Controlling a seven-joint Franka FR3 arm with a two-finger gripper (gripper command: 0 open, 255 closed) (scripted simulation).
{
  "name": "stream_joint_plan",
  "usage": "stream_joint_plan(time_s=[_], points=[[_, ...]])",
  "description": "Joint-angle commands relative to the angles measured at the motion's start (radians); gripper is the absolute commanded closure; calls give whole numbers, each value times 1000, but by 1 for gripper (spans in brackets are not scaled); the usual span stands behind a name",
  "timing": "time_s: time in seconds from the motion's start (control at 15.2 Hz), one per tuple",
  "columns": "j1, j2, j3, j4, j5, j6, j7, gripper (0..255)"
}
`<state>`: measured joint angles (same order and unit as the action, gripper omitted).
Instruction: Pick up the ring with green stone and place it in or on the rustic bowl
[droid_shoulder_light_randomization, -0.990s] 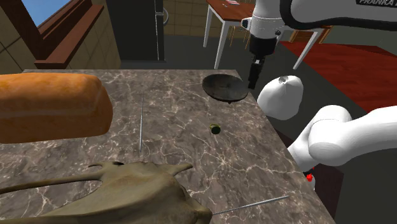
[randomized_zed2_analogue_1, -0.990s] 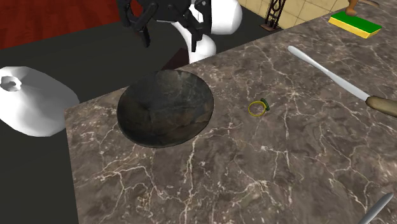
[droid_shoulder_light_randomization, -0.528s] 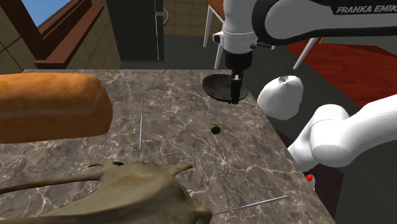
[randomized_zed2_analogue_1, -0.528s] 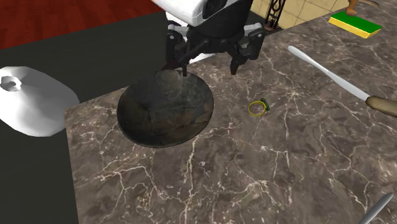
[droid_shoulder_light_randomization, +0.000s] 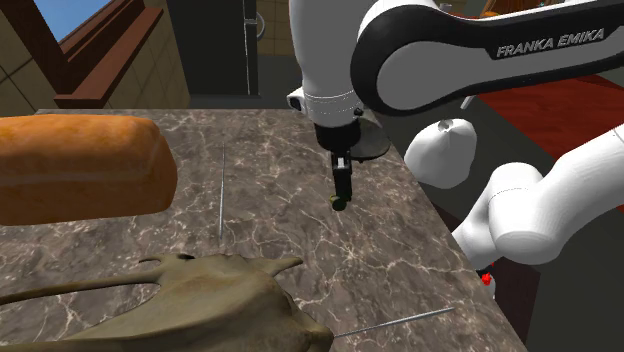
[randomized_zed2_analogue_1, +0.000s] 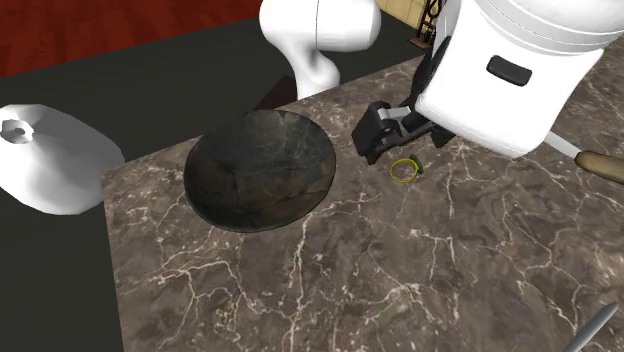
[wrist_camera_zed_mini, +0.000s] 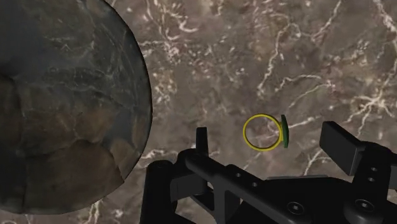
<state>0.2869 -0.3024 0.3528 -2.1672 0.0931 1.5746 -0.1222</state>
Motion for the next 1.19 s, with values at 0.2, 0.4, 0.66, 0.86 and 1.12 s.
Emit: stream_joint_plan(time_s=[0.2,0.4,0.66,0.86,1.12], points=[[16,33,22,-14,5,36,1,0],[18,26,23,-60,9,75,-2,0],[19,22,24,-84,11,95,-3,0],[19,22,24,-83,11,95,-3,0],[19,22,24,-83,11,95,-3,255]])
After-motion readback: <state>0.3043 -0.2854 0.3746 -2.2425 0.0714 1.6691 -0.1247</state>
